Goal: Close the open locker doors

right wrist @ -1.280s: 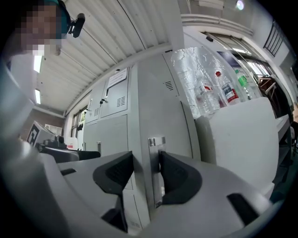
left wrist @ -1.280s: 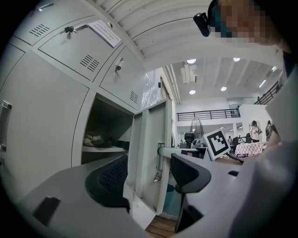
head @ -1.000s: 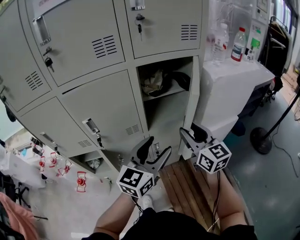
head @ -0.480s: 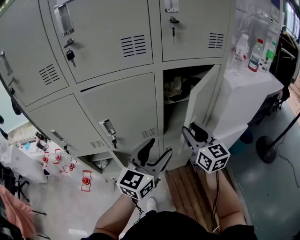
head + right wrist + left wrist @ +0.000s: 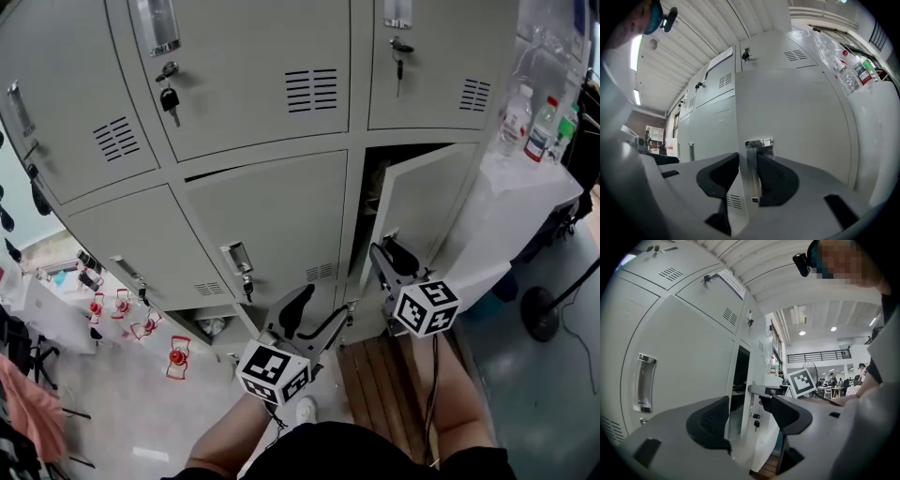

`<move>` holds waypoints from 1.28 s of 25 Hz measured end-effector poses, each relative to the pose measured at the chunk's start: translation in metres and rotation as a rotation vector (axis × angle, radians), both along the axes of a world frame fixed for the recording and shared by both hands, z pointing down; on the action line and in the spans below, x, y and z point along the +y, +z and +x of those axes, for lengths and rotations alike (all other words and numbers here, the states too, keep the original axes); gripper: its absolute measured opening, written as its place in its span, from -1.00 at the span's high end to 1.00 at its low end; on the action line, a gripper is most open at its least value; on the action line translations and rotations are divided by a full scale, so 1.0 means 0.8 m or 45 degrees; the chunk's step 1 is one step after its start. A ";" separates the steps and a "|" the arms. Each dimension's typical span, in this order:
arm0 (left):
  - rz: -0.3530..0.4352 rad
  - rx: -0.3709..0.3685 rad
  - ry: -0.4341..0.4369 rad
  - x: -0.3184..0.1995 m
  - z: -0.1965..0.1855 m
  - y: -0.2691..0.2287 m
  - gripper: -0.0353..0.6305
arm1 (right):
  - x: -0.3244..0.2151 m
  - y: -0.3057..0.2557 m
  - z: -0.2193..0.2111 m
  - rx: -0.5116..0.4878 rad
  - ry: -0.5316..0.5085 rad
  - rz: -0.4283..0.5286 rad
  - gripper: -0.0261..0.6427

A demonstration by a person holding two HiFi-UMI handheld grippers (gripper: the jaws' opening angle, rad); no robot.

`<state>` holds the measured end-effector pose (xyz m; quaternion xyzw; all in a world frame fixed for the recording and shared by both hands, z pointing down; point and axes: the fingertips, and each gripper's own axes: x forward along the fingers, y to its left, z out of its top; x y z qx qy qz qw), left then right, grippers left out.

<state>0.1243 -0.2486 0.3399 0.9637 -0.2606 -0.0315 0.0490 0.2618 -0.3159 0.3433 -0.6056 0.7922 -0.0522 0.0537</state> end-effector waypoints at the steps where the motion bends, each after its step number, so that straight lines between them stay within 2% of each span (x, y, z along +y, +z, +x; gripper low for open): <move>1: -0.001 -0.002 -0.003 -0.003 -0.002 0.001 -0.02 | -0.005 0.000 -0.001 0.001 0.003 0.002 0.53; 11: -0.016 -0.009 -0.006 -0.027 -0.008 0.009 -0.02 | -0.049 -0.003 -0.008 -0.006 0.001 0.022 0.52; 23: -0.019 -0.018 0.022 -0.039 0.002 0.015 -0.02 | -0.074 -0.005 -0.016 0.011 -0.076 0.056 0.29; 32: -0.023 -0.024 0.011 -0.044 0.004 0.016 -0.02 | -0.079 -0.005 -0.017 0.029 -0.097 0.063 0.28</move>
